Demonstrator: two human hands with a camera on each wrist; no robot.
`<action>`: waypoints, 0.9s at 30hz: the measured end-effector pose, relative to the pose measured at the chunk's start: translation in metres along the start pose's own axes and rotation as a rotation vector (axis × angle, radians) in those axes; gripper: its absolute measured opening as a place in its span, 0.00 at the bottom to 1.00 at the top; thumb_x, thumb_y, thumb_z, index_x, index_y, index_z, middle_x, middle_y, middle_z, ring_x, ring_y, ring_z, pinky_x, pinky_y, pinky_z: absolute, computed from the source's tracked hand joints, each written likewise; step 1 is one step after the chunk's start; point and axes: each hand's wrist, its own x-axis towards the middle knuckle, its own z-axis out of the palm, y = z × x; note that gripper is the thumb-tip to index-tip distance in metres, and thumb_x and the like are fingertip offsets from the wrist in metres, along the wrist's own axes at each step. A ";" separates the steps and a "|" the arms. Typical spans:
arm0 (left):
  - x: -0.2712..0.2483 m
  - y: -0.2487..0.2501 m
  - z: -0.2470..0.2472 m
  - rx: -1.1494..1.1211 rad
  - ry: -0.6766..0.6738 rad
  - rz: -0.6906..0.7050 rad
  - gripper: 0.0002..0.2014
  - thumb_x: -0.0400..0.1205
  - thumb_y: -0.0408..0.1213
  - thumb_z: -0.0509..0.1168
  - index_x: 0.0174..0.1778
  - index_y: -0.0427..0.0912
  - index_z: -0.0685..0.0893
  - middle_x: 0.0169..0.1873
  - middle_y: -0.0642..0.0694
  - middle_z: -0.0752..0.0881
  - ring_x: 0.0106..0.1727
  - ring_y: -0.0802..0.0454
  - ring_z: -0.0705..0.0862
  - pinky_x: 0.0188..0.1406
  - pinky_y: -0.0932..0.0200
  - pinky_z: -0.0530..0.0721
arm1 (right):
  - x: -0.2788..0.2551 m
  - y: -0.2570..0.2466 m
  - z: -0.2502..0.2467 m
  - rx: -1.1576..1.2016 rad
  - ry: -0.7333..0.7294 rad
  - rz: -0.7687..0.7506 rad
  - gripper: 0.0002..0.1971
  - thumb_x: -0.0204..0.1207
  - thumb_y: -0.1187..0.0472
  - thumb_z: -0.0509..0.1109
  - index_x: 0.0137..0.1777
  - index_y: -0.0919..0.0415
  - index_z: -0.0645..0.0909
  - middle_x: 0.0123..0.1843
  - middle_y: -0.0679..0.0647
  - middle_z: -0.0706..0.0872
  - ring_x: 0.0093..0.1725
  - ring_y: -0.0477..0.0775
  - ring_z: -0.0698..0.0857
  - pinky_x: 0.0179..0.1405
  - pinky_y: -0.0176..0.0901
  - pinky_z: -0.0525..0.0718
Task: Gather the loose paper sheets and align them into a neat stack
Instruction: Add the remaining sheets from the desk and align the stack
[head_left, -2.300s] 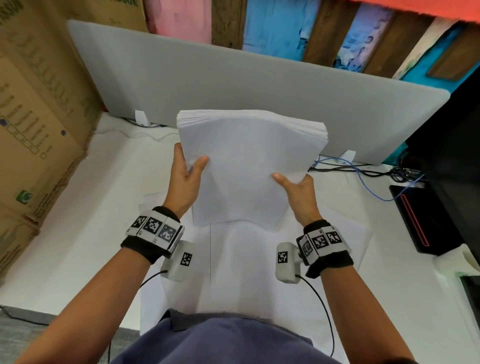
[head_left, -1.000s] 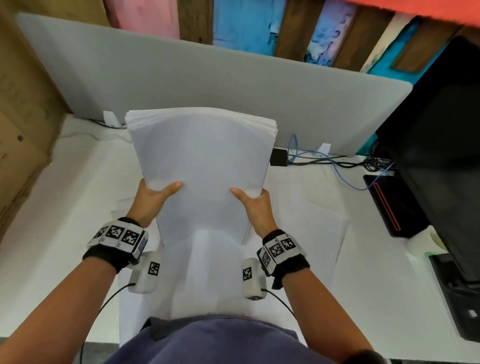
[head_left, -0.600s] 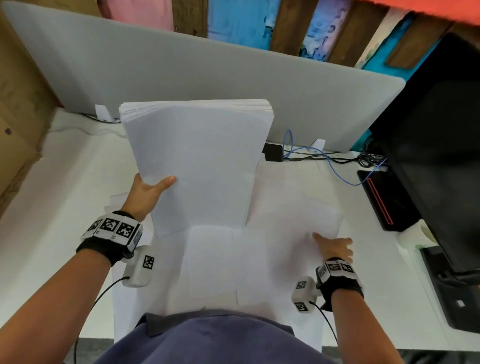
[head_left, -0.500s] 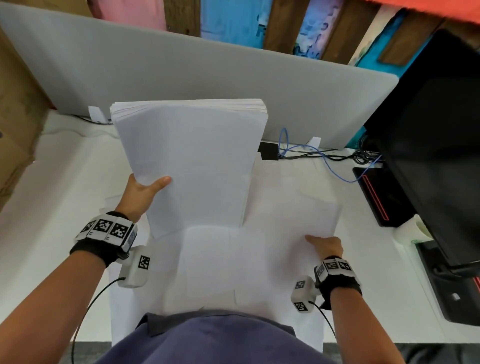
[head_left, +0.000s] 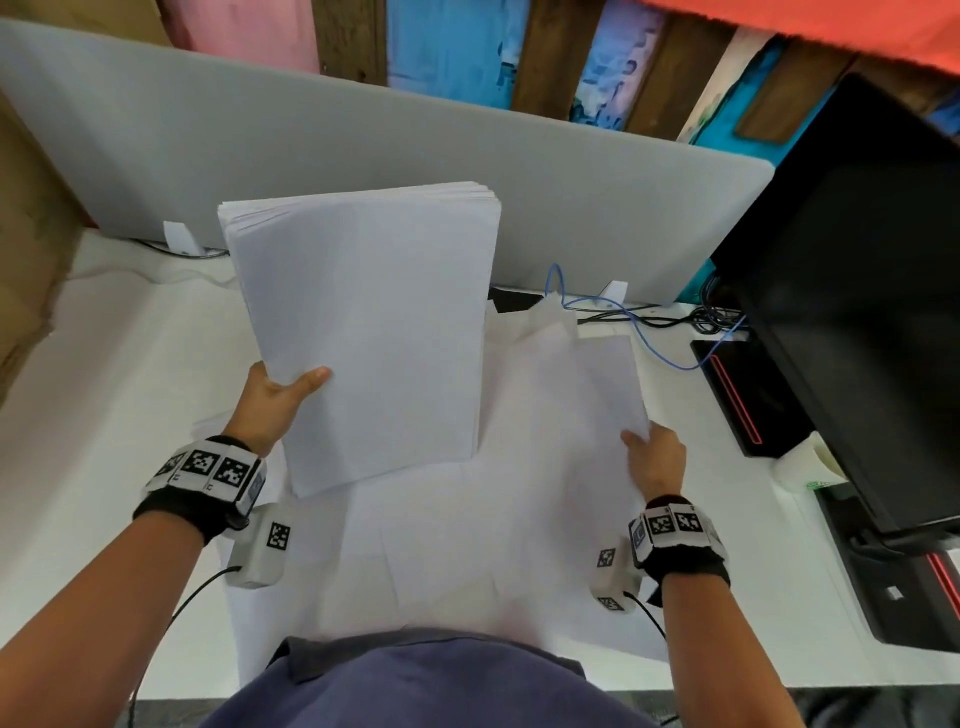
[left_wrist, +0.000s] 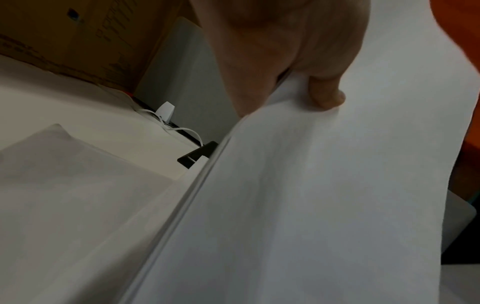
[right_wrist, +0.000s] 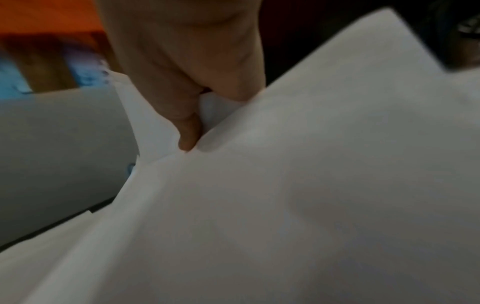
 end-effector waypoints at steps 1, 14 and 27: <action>0.000 0.001 0.000 -0.003 0.004 -0.002 0.12 0.79 0.27 0.65 0.52 0.50 0.77 0.36 0.63 0.87 0.36 0.78 0.83 0.36 0.79 0.79 | 0.000 -0.008 -0.005 -0.028 0.000 -0.042 0.16 0.80 0.65 0.64 0.64 0.75 0.77 0.62 0.72 0.82 0.62 0.72 0.79 0.60 0.52 0.76; 0.006 0.020 0.004 -0.040 -0.064 0.029 0.19 0.79 0.26 0.64 0.59 0.54 0.75 0.48 0.63 0.86 0.48 0.76 0.83 0.51 0.77 0.77 | 0.005 -0.058 -0.024 -0.015 -0.117 -0.168 0.14 0.82 0.62 0.63 0.62 0.71 0.80 0.56 0.69 0.85 0.54 0.65 0.83 0.48 0.40 0.73; -0.003 0.017 0.018 -0.063 -0.021 -0.091 0.16 0.80 0.28 0.65 0.62 0.41 0.73 0.47 0.56 0.81 0.50 0.57 0.81 0.58 0.61 0.72 | -0.007 -0.110 -0.087 -0.029 0.348 -0.375 0.14 0.83 0.63 0.59 0.59 0.71 0.81 0.50 0.75 0.84 0.51 0.72 0.82 0.42 0.47 0.72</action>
